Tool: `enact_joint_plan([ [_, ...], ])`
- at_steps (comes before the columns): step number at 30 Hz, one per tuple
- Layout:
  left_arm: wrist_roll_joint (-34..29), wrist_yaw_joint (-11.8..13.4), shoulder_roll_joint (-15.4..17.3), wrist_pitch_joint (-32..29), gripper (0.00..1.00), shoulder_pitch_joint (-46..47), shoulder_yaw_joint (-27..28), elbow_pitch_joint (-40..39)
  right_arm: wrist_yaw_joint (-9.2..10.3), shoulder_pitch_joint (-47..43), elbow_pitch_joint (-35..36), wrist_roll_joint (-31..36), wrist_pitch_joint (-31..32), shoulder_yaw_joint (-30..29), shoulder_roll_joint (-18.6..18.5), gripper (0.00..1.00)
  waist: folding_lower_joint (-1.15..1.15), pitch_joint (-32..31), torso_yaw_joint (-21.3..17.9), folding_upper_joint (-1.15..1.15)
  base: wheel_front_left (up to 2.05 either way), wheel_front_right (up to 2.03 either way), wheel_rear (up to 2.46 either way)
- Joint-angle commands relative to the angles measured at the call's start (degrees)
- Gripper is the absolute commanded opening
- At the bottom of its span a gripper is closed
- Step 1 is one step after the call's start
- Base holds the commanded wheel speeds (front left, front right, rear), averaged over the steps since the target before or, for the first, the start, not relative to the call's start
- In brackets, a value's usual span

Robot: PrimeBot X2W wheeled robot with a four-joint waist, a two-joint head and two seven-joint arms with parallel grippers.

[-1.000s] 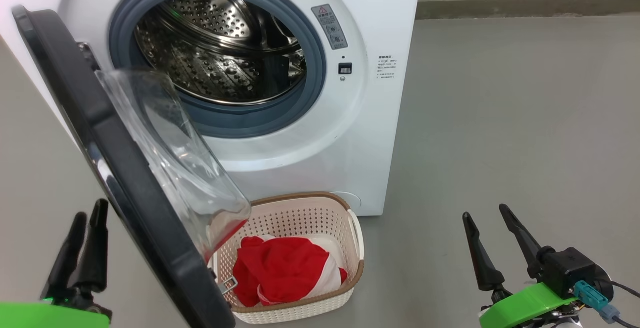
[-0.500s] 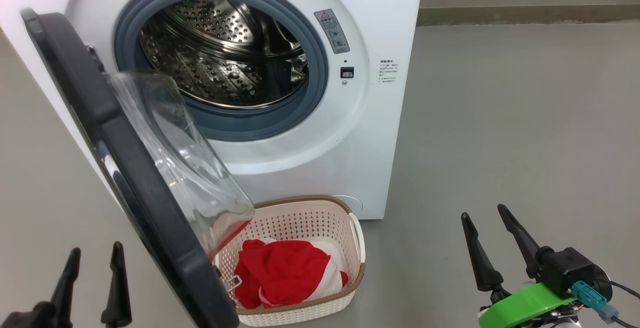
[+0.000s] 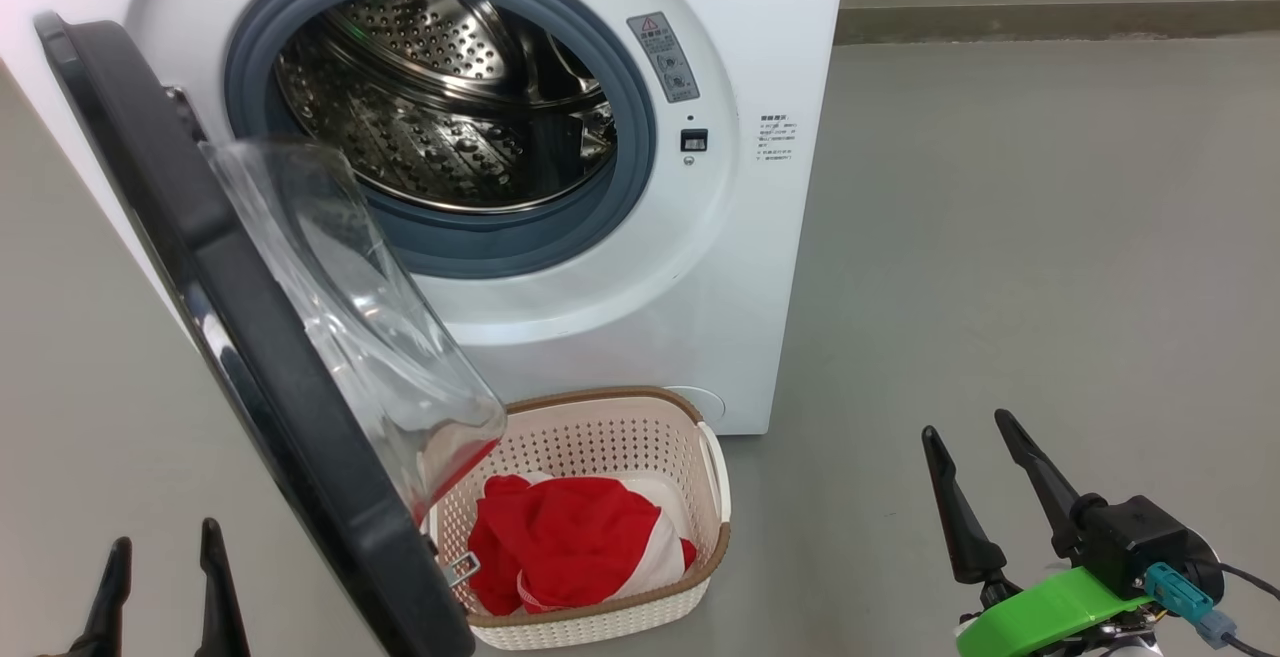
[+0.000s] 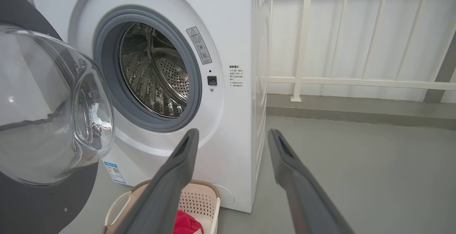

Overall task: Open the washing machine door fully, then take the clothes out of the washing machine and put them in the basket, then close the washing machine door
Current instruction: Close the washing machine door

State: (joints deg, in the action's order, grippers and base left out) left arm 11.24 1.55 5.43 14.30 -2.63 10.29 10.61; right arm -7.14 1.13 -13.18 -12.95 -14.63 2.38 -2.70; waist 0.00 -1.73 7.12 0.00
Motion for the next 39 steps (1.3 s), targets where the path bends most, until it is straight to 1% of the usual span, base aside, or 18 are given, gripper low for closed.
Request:
enact_joint_plan([
  [1,-0.7,-0.6,0.4,0.7,1.00,0.9,2.6,-1.2,-0.35,0.8,1.3,0.4,-0.4,1.1,-0.2,1.00,0.00,0.0,0.0,0.00,0.00,0.00,0.00],
  [5,-2.2,-1.7,-0.3,0.7,1.00,0.8,3.4,-0.6,-0.35,0.9,1.3,0.6,-0.4,1.2,-0.3,1.00,0.00,0.0,0.2,0.00,0.00,0.00,0.00],
  [15,-3.9,-3.1,-1.5,0.7,1.00,1.2,5.2,0.1,-0.35,0.9,1.2,0.6,-0.4,1.4,-0.3,1.00,0.00,-0.1,0.4,0.00,0.00,0.00,0.00],
  [27,-5.4,-4.0,-2.2,0.7,1.00,1.6,6.6,0.8,-0.35,1.0,1.1,0.7,-0.4,1.3,-0.3,1.00,0.00,-0.1,0.5,0.00,0.00,0.00,0.00],
  [31,-7.4,-4.0,-2.1,0.7,1.00,1.6,6.2,1.0,-0.35,1.0,1.1,0.6,-0.4,1.3,-0.3,1.00,0.00,-0.1,0.5,0.00,0.00,0.00,0.00],
  [32,-8.0,-3.8,-2.1,0.7,0.94,1.6,6.1,0.9,-0.35,1.0,1.1,0.6,-0.4,1.3,-0.3,1.00,0.00,-0.1,0.5,0.00,0.00,0.00,0.00],
  [33,-8.4,-3.6,-2.1,0.7,0.39,1.6,5.9,1.0,-0.35,1.0,1.1,0.6,-0.4,1.3,-0.3,1.00,0.00,-0.1,0.6,0.00,0.00,0.00,0.00],
  [34,-8.3,-3.6,-2.1,0.7,0.00,1.8,5.8,0.8,-0.35,1.0,1.1,0.6,-0.4,1.2,-0.3,1.00,0.00,-0.1,0.6,0.00,0.00,0.00,0.00],
  [37,-6.8,-3.7,-2.2,0.7,0.00,3.0,6.0,-0.5,-0.35,1.0,1.1,0.6,-0.4,1.2,-0.3,1.00,0.00,-0.1,0.7,0.00,0.00,0.00,0.00],
  [39,-4.0,-4.2,-2.3,0.7,0.00,4.0,6.5,-1.1,-0.35,1.0,1.1,0.6,-0.4,1.2,-0.3,1.00,0.00,-0.1,0.8,0.00,0.00,0.00,0.00],
])
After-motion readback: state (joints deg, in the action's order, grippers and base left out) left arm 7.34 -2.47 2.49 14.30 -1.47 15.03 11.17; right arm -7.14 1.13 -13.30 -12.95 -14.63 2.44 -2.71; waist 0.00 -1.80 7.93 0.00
